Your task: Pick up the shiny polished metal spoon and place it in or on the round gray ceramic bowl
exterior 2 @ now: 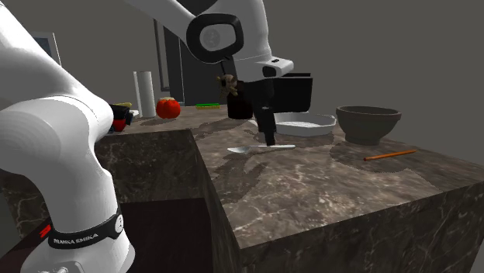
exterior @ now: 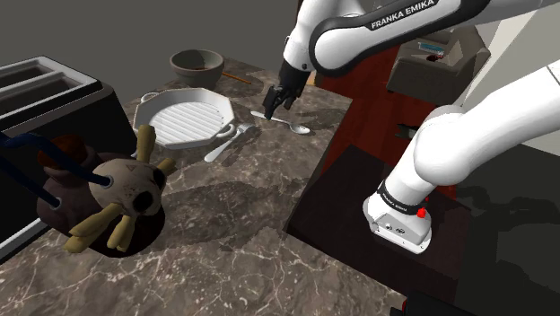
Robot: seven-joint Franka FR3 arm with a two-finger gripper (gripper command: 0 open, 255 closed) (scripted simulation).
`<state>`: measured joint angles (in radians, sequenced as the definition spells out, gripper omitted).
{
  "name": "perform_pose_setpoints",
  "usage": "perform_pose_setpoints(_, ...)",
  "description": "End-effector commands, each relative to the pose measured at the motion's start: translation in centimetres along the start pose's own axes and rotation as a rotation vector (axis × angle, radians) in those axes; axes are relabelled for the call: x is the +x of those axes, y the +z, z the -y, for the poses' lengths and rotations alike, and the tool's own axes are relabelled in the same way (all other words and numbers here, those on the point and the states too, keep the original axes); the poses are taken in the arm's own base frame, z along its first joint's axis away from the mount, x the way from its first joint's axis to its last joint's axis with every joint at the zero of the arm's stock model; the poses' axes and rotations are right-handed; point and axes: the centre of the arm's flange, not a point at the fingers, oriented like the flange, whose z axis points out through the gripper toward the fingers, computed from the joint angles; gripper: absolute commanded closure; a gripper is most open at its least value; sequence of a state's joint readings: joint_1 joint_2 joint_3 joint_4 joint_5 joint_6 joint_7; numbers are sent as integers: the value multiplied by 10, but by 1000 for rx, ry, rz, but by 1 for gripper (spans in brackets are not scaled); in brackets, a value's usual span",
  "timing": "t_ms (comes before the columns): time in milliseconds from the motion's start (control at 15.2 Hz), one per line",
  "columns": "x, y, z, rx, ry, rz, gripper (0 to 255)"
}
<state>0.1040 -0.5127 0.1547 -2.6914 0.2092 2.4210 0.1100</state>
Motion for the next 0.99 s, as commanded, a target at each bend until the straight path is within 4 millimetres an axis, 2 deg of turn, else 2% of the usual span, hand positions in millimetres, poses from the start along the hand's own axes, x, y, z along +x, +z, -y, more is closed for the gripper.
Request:
perform_pose_setpoints(0, 0, 10, 1, 0, 0, -1, 0)
perform_pose_setpoints(132, 0, 18, 1, 0, 0, -1, 0)
perform_pose_setpoints(594, 0, 18, 1, 0, 0, -1, 0)
perform_pose_setpoints(660, 0, 18, 1, 0, 0, -1, 255)
perform_pose_setpoints(924, 0, 18, 1, 0, 0, -1, 255)
